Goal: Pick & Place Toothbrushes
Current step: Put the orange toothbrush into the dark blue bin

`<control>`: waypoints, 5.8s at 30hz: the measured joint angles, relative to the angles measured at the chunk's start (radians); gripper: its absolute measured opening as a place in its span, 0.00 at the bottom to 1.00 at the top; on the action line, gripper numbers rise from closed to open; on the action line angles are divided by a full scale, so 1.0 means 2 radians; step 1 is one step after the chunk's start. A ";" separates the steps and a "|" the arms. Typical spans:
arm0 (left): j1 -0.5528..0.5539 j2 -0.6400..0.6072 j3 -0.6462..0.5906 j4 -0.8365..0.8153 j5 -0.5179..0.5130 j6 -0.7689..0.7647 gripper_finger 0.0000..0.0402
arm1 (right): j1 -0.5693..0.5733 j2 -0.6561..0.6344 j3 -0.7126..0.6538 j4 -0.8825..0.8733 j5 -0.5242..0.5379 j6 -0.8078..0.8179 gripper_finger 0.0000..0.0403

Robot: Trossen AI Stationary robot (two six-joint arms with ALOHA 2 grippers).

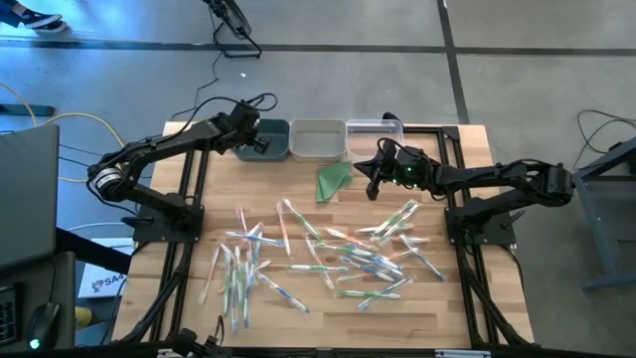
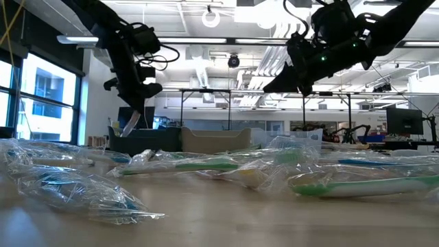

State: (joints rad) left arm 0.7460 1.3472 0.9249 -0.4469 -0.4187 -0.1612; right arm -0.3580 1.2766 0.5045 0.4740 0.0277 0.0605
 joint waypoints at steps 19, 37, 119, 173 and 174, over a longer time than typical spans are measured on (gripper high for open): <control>0.000 0.000 0.000 0.034 0.006 0.021 0.41 | 0.000 0.000 0.000 -0.004 0.000 0.000 0.01; -0.001 -0.008 -0.046 0.178 0.213 0.105 0.01 | 0.000 0.000 0.000 -0.030 0.000 -0.002 0.01; -0.203 -0.364 -0.270 0.262 0.240 0.167 0.01 | 0.131 -0.132 0.000 0.011 -0.004 -0.089 0.01; -0.203 -0.364 -0.270 0.249 0.239 0.169 0.01 | 0.213 0.071 0.139 -0.170 0.065 -0.024 0.02; -0.203 -0.364 -0.270 0.249 0.239 0.170 0.01 | 0.210 0.078 0.139 -0.169 0.064 -0.023 0.03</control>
State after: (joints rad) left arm 0.3397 0.6197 0.3843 0.0514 0.0593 0.1779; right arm 0.0619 1.4334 0.7826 0.1355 0.1548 0.0140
